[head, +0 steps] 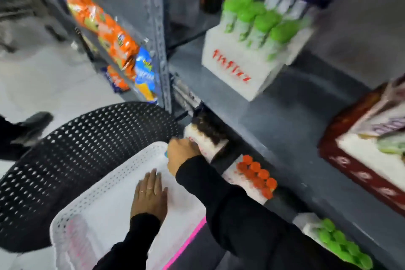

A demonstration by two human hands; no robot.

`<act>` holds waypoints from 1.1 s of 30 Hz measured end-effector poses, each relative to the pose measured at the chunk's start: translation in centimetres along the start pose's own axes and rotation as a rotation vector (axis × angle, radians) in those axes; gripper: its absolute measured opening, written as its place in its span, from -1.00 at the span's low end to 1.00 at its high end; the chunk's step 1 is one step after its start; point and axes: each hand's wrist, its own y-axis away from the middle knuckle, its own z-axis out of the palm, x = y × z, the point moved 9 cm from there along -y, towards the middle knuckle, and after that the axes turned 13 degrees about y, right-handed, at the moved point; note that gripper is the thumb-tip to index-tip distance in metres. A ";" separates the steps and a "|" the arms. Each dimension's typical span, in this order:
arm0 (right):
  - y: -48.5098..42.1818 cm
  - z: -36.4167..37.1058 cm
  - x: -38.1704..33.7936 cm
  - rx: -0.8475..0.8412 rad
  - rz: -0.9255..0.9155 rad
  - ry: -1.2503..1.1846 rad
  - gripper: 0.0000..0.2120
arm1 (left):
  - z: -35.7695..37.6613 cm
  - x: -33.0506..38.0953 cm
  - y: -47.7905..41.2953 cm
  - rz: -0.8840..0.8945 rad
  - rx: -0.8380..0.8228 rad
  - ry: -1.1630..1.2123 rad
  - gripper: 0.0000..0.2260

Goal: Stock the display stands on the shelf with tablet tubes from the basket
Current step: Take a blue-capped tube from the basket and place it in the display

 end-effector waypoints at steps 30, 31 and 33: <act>24.0 -24.0 22.9 0.587 0.414 -0.150 -0.88 | -4.4 35.5 -7.6 0.551 -0.135 -0.075 -0.49; 23.8 -23.9 22.9 0.583 0.410 -0.155 -0.87 | -4.4 35.6 -7.5 0.550 -0.136 -0.073 -0.49; 23.3 -23.8 22.6 0.578 0.389 -0.164 -0.78 | -4.6 35.6 -7.5 0.549 -0.135 -0.070 -0.49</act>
